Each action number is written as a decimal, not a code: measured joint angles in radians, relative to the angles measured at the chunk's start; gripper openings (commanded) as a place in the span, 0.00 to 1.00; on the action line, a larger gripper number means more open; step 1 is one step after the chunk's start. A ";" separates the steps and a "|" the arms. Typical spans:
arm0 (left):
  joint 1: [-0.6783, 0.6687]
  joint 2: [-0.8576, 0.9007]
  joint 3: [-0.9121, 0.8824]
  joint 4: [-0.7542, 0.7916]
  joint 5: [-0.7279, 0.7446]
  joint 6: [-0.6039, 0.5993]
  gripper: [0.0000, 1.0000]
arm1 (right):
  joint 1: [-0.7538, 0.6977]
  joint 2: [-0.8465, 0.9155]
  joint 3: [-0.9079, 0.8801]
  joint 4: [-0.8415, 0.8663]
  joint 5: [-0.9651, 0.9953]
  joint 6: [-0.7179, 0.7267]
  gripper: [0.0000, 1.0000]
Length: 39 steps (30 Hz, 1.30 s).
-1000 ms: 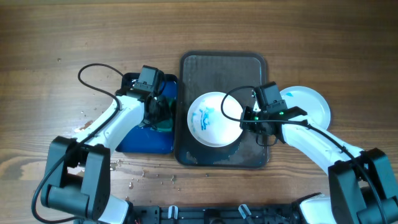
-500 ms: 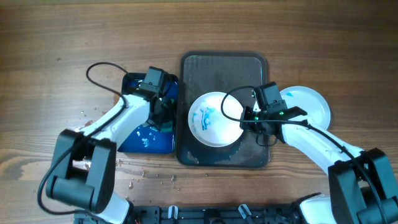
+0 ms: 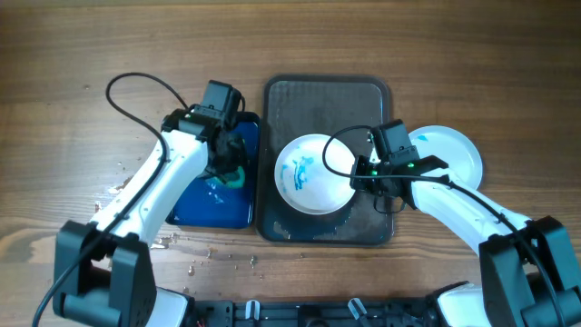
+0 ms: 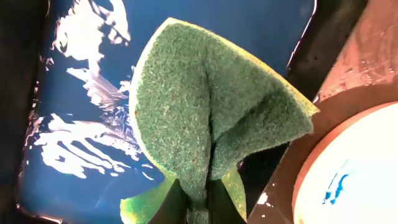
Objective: Clean dirty plates on tray and stack at the side
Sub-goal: 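Dip the sponge in the blue tray and move it toward the plate, then scrub the plate held by the right gripper with the left sponge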
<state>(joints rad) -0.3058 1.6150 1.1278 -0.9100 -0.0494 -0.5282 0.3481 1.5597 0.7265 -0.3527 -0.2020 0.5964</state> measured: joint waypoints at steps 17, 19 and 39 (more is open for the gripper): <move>-0.351 0.176 -0.001 0.389 0.250 -0.163 0.04 | 0.000 0.000 0.000 0.008 0.000 0.000 0.16; -0.380 0.235 -0.001 0.418 0.257 -0.189 0.04 | 0.000 0.000 0.000 0.009 0.000 0.000 0.16; -0.308 0.260 0.032 0.159 -0.181 -0.274 0.04 | 0.003 0.000 0.001 0.000 -0.032 0.000 0.15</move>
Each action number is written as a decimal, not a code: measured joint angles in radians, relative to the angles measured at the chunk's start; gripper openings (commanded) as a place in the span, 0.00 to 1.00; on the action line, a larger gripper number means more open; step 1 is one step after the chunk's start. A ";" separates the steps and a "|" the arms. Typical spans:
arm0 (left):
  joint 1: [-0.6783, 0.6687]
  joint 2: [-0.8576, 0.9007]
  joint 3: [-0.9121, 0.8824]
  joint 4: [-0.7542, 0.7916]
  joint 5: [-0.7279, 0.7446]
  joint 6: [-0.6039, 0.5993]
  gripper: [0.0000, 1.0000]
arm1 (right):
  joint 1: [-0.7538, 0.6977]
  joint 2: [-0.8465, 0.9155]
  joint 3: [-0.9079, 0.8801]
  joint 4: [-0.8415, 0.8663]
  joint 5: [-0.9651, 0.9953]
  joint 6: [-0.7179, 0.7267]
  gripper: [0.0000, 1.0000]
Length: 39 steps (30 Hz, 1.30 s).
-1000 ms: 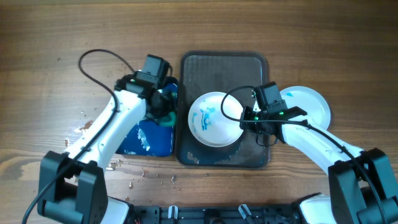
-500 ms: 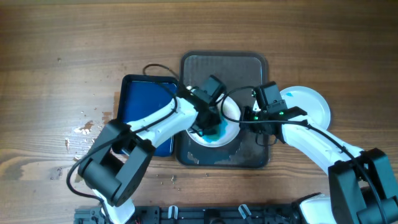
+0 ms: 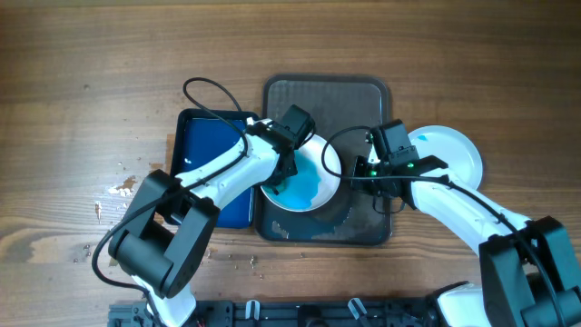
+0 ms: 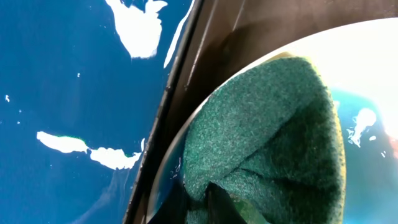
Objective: Clean dirty plates on tray and stack at the side
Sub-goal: 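Scrub the plate held by the right gripper with the left sponge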
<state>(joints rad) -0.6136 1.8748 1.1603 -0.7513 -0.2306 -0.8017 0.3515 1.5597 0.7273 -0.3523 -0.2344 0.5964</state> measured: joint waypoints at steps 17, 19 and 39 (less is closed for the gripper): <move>-0.022 0.005 -0.011 0.150 0.390 0.003 0.04 | -0.025 -0.067 0.032 0.013 0.032 -0.153 0.34; -0.022 0.005 -0.011 0.150 0.390 0.003 0.04 | -0.025 -0.069 0.037 0.029 0.032 -0.184 0.33; -0.025 0.014 -0.023 0.272 0.467 0.003 0.04 | -0.021 0.118 0.037 0.125 -0.021 -0.188 0.04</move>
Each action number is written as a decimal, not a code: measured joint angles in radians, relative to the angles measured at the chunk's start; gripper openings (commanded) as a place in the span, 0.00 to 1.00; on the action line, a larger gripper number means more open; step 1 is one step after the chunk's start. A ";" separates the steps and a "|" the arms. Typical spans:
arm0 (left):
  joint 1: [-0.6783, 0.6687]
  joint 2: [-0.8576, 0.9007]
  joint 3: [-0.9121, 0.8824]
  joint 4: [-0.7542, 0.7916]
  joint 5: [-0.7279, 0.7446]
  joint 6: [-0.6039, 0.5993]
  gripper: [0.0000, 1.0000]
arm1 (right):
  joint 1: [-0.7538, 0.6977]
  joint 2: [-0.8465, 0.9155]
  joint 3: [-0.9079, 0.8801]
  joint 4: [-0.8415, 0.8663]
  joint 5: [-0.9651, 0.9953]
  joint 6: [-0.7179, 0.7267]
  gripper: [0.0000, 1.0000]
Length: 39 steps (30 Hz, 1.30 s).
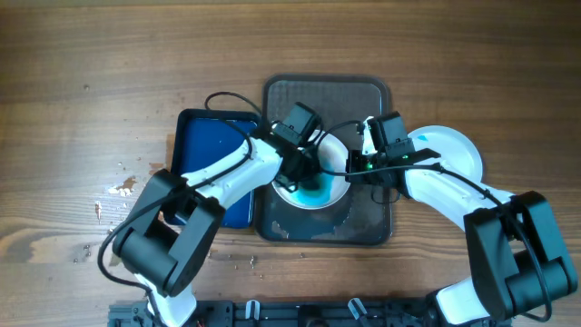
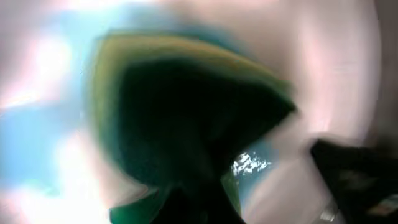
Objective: Clean dirty plates on tray and stack at the side
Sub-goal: 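Scrub the plate held by the right gripper with the left sponge, then lift and tilt the plate over the blue tray with the right gripper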
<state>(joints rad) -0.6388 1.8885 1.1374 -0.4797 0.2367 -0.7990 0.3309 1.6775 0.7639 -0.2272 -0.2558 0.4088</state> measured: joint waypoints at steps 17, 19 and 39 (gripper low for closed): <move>0.085 -0.010 0.028 -0.289 -0.087 -0.047 0.04 | 0.011 0.007 0.000 -0.006 -0.056 0.010 0.04; 0.109 -0.020 0.025 -0.310 -0.137 -0.034 0.04 | 0.011 0.007 0.000 -0.007 -0.058 0.010 0.04; 0.578 -0.355 -0.305 -0.262 -0.359 0.153 0.04 | 0.012 0.008 0.000 -0.012 -0.069 0.010 0.05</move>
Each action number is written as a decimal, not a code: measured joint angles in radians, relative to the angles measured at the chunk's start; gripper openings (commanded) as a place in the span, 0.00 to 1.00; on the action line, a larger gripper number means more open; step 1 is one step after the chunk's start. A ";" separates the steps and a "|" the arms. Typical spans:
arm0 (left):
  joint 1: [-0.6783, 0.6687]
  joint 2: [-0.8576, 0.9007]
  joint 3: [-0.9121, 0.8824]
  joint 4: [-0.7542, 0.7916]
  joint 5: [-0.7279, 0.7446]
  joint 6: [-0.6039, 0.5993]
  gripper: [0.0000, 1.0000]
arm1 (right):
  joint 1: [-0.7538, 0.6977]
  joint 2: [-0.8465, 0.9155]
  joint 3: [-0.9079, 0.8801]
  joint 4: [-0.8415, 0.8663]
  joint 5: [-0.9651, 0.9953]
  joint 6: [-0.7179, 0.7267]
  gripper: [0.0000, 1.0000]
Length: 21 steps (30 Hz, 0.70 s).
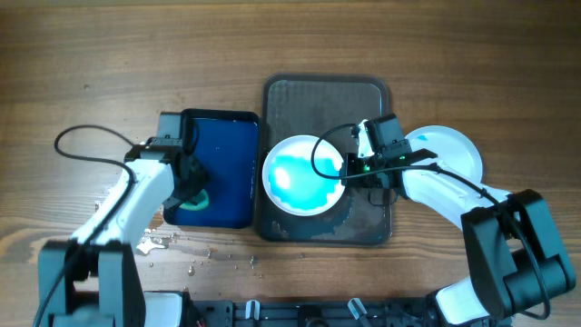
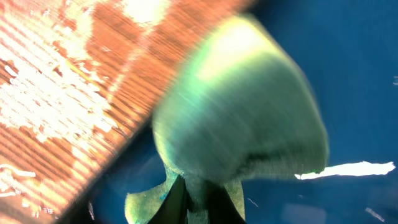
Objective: Clean dirty plates on tray and stack at the side
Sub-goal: 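Lift and tilt the plate over the blue tray with the right gripper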
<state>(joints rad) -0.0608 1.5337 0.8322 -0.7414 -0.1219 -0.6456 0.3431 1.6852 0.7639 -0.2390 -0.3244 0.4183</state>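
A white plate (image 1: pixel 304 174) smeared with cyan liquid lies on the dark tray (image 1: pixel 327 95). My right gripper (image 1: pixel 349 170) sits at its right rim and appears shut on it. My left gripper (image 1: pixel 193 193) is over the lower left corner of the blue tray (image 1: pixel 222 136), shut on a folded green sponge (image 1: pixel 200 199). The left wrist view is blurred. It shows the sponge (image 2: pixel 242 106) pinched by my left gripper (image 2: pixel 198 186) above the blue tray (image 2: pixel 348 81), near its edge with the wood.
A clean white plate (image 1: pixel 449 150) rests on the table to the right of the dark tray, behind my right arm. Water droplets (image 1: pixel 154 241) are scattered on the wooden table (image 1: pixel 91 73) in front of the blue tray.
My left gripper with the sponge has gone from the plate to the lower left corner of the blue tray. The plate now shows a wide cyan smear. The right gripper stays at the rim.
My left gripper first held the sponge over the blue tray, and the plate bore thin blue marks. Then the sponge was on the plate's left part, then on its middle, with cyan spreading. Now the sponge is back over the blue tray.
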 measured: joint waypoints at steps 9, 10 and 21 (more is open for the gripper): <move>0.093 0.034 -0.011 0.010 0.134 0.122 1.00 | 0.010 -0.122 0.244 -0.460 0.132 -0.103 0.04; 0.094 0.034 -0.011 0.002 0.139 0.125 1.00 | 0.023 -0.146 0.338 -0.529 0.166 -0.127 0.04; 0.096 -0.362 0.102 -0.226 0.245 0.133 1.00 | 0.336 -0.111 0.563 -0.259 0.640 -0.212 0.04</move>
<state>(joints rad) 0.0353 1.1717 0.9344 -0.9672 0.1226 -0.5125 0.6788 1.5742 1.3270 -0.4980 0.3157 0.2062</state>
